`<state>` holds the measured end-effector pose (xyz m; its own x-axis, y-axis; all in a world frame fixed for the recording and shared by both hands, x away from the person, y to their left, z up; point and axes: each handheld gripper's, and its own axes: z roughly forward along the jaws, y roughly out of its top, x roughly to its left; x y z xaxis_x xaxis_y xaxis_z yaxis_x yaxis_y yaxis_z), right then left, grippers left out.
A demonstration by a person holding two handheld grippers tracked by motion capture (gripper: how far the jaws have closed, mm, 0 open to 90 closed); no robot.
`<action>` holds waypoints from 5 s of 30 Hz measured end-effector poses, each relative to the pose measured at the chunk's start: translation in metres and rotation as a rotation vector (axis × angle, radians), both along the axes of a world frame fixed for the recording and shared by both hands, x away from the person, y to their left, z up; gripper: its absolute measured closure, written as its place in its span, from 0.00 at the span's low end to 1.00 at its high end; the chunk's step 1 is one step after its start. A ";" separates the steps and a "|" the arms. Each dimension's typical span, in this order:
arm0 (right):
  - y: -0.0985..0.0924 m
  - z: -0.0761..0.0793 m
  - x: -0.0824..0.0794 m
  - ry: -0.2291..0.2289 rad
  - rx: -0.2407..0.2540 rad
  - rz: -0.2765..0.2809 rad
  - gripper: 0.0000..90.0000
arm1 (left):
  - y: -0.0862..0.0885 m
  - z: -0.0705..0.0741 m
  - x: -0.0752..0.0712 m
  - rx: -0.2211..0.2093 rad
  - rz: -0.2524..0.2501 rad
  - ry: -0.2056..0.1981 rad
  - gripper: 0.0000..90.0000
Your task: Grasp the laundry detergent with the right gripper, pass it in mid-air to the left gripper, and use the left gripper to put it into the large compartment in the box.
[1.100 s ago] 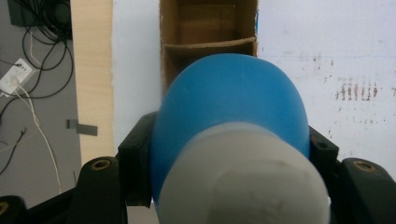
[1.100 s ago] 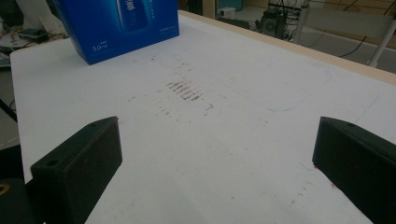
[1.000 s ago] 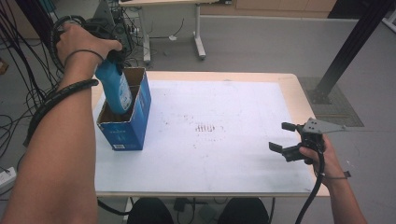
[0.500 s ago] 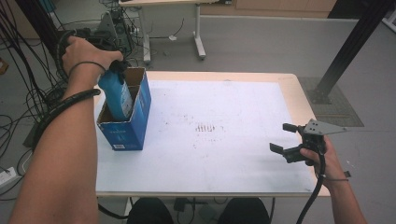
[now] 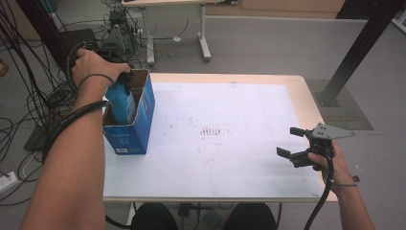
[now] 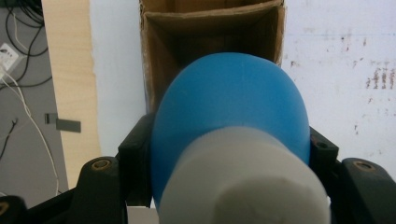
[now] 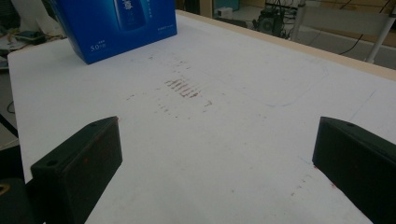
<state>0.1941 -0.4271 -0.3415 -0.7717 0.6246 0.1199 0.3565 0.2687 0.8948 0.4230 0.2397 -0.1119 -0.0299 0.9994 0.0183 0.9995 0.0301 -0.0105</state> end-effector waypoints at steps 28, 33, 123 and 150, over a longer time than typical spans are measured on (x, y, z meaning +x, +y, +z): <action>-0.001 -0.005 -0.001 0.012 -0.004 -0.003 0.02 | 0.003 -0.051 0.002 0.003 0.010 0.037 0.42; -0.002 -0.004 -0.001 0.013 -0.005 -0.006 0.02 | 0.003 -0.060 0.004 0.006 0.010 0.051 0.42; -0.003 -0.007 0.002 0.020 0.002 -0.011 0.02 | 0.006 -0.085 0.006 -0.008 0.015 0.088 0.41; 0.000 -0.008 0.003 0.024 -0.001 -0.004 0.02 | 0.008 -0.086 0.006 -0.018 0.016 0.091 0.41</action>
